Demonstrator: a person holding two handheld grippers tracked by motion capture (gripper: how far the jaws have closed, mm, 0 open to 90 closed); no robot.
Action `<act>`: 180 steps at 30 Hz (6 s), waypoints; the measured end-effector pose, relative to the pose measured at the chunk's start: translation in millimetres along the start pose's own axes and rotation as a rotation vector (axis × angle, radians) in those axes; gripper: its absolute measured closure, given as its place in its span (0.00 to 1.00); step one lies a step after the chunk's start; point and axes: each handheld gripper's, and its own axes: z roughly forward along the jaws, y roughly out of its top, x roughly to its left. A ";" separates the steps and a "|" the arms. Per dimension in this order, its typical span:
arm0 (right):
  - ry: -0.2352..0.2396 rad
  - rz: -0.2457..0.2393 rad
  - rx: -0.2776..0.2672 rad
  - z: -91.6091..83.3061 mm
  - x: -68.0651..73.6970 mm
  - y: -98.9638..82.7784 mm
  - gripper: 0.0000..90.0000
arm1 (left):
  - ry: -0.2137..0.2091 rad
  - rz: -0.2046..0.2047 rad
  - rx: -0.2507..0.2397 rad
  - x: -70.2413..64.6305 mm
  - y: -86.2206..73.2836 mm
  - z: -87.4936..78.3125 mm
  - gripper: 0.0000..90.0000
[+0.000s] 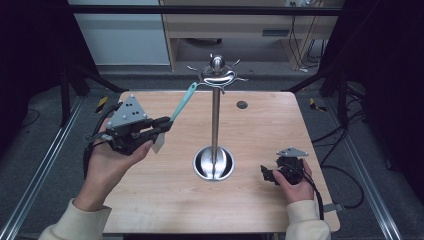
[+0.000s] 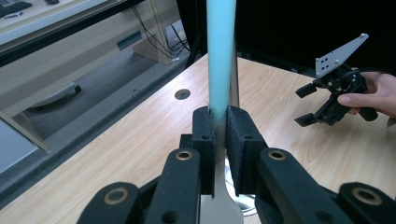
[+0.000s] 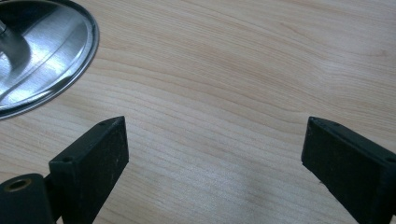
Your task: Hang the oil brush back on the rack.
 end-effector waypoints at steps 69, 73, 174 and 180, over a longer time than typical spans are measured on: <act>-0.003 -0.007 0.000 0.2 -0.1 0.1 0.09 | -0.026 -0.036 0.014 3.1 1.6 34.1 0.91; -0.002 -0.003 0.000 0.0 0.4 0.3 0.09 | -0.033 -0.047 0.017 4.0 2.2 36.1 0.91; -0.014 0.000 -0.006 -1.4 0.2 -1.0 0.09 | 0.068 -0.164 0.253 -2.8 -223.9 54.5 0.05; -0.015 -0.001 -0.003 -1.3 0.4 -1.0 0.09 | 0.109 -0.184 0.269 8.4 -236.5 52.7 0.05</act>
